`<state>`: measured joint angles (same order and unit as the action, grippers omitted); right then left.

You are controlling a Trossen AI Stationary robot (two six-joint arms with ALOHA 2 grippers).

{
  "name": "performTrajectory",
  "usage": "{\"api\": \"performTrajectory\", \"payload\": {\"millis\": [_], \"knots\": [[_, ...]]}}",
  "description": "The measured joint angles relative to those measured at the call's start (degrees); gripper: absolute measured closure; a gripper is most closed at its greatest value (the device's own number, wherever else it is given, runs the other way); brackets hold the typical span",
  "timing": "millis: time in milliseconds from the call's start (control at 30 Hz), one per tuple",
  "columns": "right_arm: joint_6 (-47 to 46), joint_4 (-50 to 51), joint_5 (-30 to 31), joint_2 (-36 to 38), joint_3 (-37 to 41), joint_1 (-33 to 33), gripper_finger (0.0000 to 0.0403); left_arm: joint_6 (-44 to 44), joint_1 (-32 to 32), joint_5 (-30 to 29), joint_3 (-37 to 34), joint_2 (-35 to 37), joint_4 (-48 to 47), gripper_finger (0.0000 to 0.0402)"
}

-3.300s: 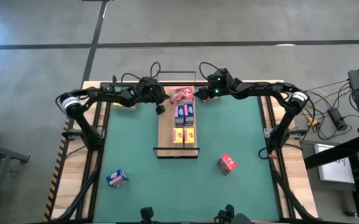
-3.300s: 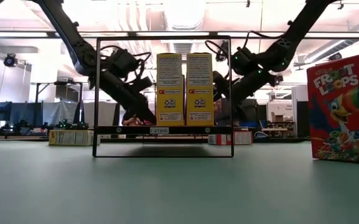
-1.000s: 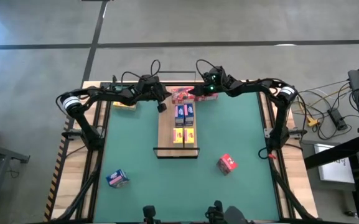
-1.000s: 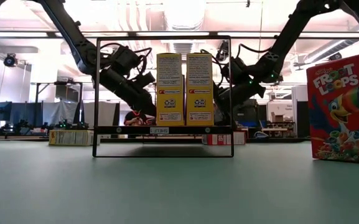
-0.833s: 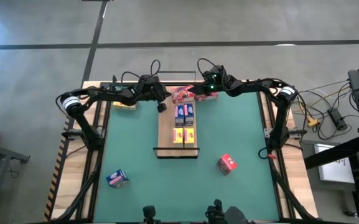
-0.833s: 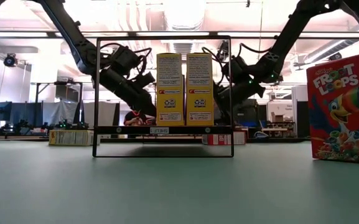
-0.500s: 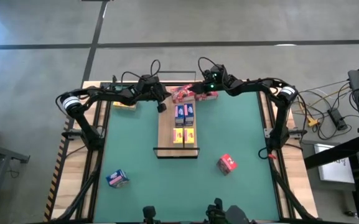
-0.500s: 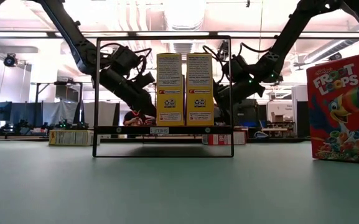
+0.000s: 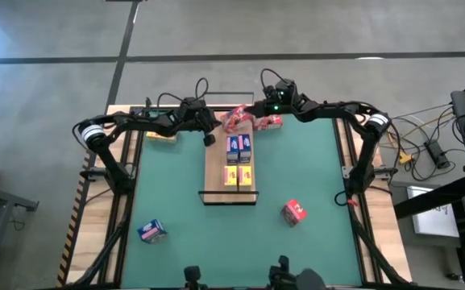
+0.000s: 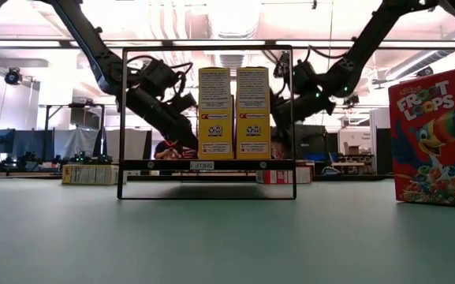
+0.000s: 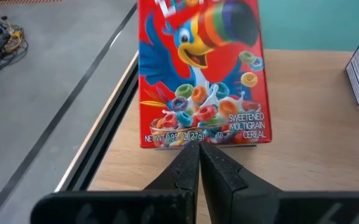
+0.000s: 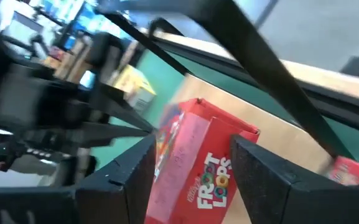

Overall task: Stack cereal on shelf
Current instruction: Put the top red cereal box on the shelf

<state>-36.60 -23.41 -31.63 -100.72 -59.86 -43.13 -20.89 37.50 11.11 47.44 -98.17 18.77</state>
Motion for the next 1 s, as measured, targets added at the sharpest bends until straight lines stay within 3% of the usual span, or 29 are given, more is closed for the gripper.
{"api": "performTrajectory", "payload": {"millis": [467, 700, 900, 1000], "knots": [[0.8, -1.2, -0.3, 2.1, -2.7, 2.9, 0.0214, 0.8, 0.1, -4.6, 0.5, 0.8, -6.6, 0.0401], [4.1, 3.0, 3.1, 2.0, -6.7, 4.3, 0.0214, 1.5, 0.1, -4.6, 1.7, 3.0, -14.1, 0.0401], [5.0, 4.1, 2.6, 2.2, -7.7, 5.0, 0.0214, 2.1, 0.1, -4.6, 1.7, 6.8, -17.0, 0.0401], [6.4, 10.7, 2.4, 2.8, -9.0, 4.5, 0.0213, 2.0, 0.1, -4.6, 1.7, 8.6, -17.0, 0.0402]]}}
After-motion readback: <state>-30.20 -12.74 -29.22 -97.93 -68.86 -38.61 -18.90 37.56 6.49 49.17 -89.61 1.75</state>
